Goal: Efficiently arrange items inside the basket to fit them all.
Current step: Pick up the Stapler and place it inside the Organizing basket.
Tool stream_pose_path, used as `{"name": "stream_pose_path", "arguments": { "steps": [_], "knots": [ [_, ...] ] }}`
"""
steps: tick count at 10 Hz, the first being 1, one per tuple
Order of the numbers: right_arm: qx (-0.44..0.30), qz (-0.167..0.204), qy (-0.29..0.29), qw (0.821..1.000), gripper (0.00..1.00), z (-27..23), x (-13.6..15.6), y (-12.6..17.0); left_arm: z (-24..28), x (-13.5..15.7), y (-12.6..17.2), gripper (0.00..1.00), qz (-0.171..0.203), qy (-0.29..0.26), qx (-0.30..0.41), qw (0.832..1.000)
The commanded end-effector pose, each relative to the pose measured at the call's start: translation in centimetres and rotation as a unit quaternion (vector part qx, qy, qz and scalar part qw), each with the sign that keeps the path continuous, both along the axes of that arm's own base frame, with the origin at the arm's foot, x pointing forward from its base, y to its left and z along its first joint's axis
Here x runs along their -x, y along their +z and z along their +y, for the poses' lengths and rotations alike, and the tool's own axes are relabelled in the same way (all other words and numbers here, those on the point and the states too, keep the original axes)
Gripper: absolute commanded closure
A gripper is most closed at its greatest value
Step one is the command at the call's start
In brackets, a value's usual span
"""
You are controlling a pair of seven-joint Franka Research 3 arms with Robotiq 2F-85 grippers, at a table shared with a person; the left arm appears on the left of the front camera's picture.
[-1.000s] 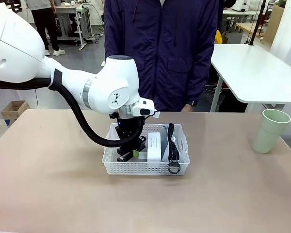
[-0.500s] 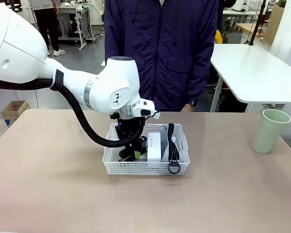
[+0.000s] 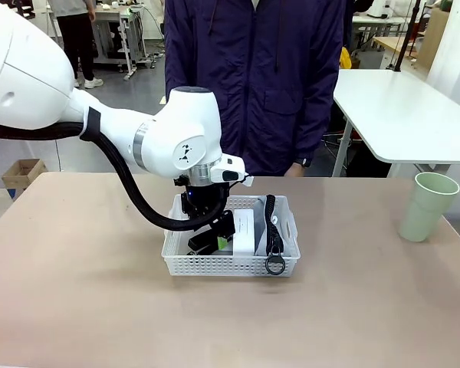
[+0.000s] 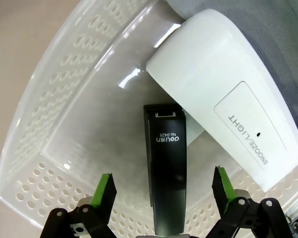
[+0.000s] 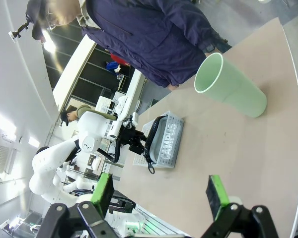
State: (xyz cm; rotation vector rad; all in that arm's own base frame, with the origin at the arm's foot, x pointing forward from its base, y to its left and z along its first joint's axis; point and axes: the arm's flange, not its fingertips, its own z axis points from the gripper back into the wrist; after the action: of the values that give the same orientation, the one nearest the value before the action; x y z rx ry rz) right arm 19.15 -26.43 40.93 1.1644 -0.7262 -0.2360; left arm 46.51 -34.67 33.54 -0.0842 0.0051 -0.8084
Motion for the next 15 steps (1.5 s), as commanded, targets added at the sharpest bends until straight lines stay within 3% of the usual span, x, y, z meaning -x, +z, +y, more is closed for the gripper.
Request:
{"name": "stream_pose_path", "arguments": {
  "steps": [1,3,6,7,9,10,11,13,14,15],
  "knots": [
    [0.001,-0.018,-0.002,1.000,0.00,0.2,-0.1,0.1,0.9,0.4,1.8,0.00,-0.021,-0.010,0.004,1.000],
    [0.001,-0.018,-0.002,1.000,0.00,0.2,-0.1,0.1,2.8,3.0,7.4,0.00,-0.065,-0.017,0.018,0.998],
    [0.001,-0.018,-0.002,1.000,0.00,0.2,-0.1,0.1,9.2,8.6,15.8,0.00,-0.083,-0.033,0.081,0.993],
    [0.001,-0.018,-0.002,1.000,0.00,0.2,-0.1,0.1,13.2,10.5,18.1,0.00,-0.114,0.011,0.113,0.987],
    [0.001,-0.018,-0.002,1.000,0.00,0.2,-0.1,0.1,24.2,14.1,20.9,0.00,-0.113,0.073,0.231,0.964],
    [0.001,-0.018,-0.002,1.000,0.00,0.2,-0.1,0.1,30.0,15.8,21.0,0.00,-0.113,0.153,0.259,0.947],
    [0.001,-0.018,-0.002,1.000,0.00,0.2,-0.1,0.1,36.1,18.0,20.4,0.00,-0.124,0.238,0.312,0.911],
    [0.001,-0.018,-0.002,1.000,0.00,0.2,-0.1,0.1,45.3,21.4,16.6,0.00,-0.123,0.341,0.416,0.834],
    [0.001,-0.018,-0.002,1.000,0.00,0.2,-0.1,0.1,48.1,21.7,14.5,0.00,-0.118,0.321,0.482,0.806],
    [0.001,-0.018,-0.002,1.000,0.00,0.2,-0.1,0.1,50.1,21.5,12.8,0.00,-0.095,0.318,0.514,0.791]
  ]
}}
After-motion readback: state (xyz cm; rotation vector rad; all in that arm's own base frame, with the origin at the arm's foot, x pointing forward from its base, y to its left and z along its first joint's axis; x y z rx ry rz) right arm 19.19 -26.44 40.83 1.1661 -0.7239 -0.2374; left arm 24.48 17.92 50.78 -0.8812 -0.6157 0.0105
